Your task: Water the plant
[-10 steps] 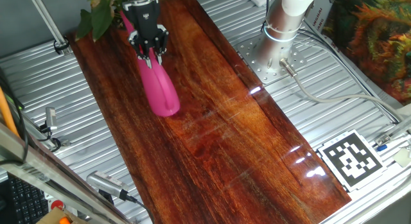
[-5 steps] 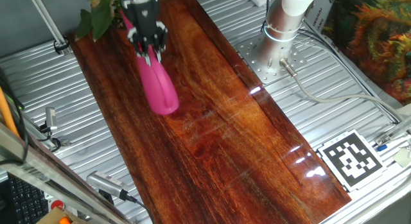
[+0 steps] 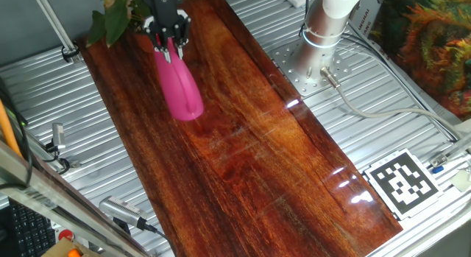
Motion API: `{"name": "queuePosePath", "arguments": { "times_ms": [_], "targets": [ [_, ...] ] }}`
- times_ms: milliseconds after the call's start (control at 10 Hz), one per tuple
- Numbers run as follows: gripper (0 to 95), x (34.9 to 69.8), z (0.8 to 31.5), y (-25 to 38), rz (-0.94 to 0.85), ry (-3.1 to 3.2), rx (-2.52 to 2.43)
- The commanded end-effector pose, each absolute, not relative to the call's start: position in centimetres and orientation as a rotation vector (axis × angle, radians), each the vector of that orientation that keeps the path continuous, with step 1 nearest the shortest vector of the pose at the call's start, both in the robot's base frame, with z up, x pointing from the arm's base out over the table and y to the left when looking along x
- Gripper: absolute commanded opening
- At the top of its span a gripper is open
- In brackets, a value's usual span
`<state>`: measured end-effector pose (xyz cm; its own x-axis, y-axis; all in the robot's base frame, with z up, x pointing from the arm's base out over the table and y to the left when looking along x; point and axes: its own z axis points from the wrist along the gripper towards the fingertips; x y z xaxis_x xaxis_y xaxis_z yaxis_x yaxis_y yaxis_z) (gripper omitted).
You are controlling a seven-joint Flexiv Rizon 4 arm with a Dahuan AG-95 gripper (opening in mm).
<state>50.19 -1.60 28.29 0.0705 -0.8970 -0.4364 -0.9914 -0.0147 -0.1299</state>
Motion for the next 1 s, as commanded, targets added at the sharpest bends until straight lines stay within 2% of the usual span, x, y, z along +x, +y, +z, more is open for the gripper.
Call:
{"name": "queuePosePath", "arguments": {
  "times_ms": [100,1000],
  "targets": [
    [0.0,50.07,29.19,-1.92,0.337,1.868,-1.943],
    [0.0,50.07,29.21,-1.92,0.36,1.857,-1.923]
  ]
}}
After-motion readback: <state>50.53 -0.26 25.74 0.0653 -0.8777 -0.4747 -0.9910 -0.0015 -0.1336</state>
